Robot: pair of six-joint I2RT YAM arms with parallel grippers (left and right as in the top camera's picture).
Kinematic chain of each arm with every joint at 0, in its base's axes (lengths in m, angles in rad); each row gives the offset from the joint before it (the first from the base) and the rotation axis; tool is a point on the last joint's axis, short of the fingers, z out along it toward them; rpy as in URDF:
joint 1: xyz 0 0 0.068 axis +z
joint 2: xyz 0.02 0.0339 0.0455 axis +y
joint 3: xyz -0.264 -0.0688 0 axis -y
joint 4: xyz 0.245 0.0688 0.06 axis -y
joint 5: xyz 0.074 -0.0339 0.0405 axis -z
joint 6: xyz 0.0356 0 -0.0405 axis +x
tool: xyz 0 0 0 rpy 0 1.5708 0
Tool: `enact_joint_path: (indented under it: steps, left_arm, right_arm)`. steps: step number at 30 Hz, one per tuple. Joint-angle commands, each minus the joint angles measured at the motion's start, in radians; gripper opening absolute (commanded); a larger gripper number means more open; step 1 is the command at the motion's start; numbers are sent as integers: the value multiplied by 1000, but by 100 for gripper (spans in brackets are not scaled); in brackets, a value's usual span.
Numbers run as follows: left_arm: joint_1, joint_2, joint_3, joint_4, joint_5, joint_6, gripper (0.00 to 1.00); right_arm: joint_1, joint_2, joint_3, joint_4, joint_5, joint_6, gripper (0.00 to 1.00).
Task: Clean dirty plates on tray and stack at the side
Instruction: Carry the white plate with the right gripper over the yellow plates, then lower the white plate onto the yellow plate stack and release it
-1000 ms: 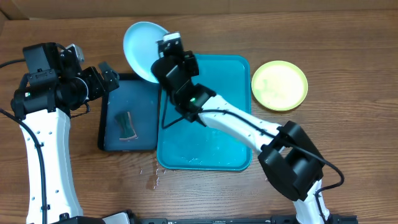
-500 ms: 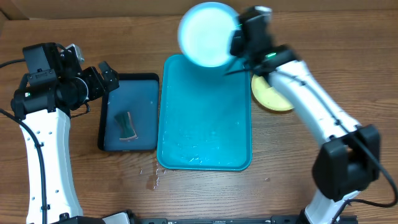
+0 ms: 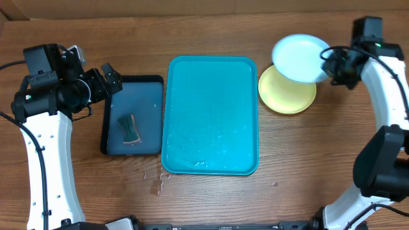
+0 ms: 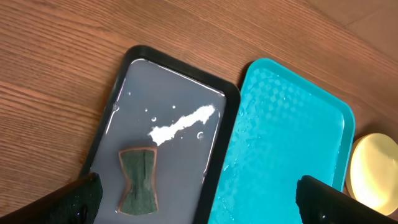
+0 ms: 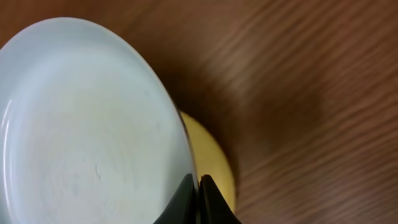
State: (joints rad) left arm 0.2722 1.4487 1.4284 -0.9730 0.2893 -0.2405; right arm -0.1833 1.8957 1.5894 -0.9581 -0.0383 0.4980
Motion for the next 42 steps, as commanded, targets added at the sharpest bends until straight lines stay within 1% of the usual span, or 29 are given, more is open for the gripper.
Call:
enact_joint_path:
  steps: [1,7,11,18,20,21,23,25,26,27,32,39,40,42]
  left_arm:
    - [3,-14,10,2,14,-10,100]
    - [3,-14,10,2,14,-10,100]
    - [2,-14,10,2,14,-10,100]
    - [2,-14,10,2,14,-10,100]
    - [3,-14,10,2,14,-10,100]
    - [3,-14,10,2,14,-10,100]
    - [3,-14,10,2,14,-10,100]
    - [3,-14,10,2,14,-10,100]
    - [2,-14,10,2,14,-10,100]
    - [2,-14,10,2,14,-10,100]
    - [2,-14,10,2,14,-10,100]
    - [2,-14,10,2,14,-10,100]
    - [3,-14,10,2,14,-10,100]
    - [2,-14,10,2,14,-10,100]
  right_arm:
    - [-9,-26,-53,11,-27,-12,4]
    - [20,-26,-124,56,-24,-13,4]
    - [45,-26,-163,56,19,-11,4]
    - [54,-26,-230,62,18,-11,4]
    - [54,-26,-245,62,18,-12,6]
    - [54,-26,-248,58,18,-12,18]
    - [54,-26,-248,51,18,-13,47]
    - [54,-26,-248,48,-1,-63,72]
    - [54,-26,-248,47,-11,-87,79]
    - [54,-26,-248,45,-25,-111,84]
    - [54,-26,-248,10,-34,-196,89]
    - [54,-26,-248,-77,-35,-248,91]
    - [55,-26,-248,-79,-45,-271,90]
    - [60,-26,-248,-80,-124,-375,89]
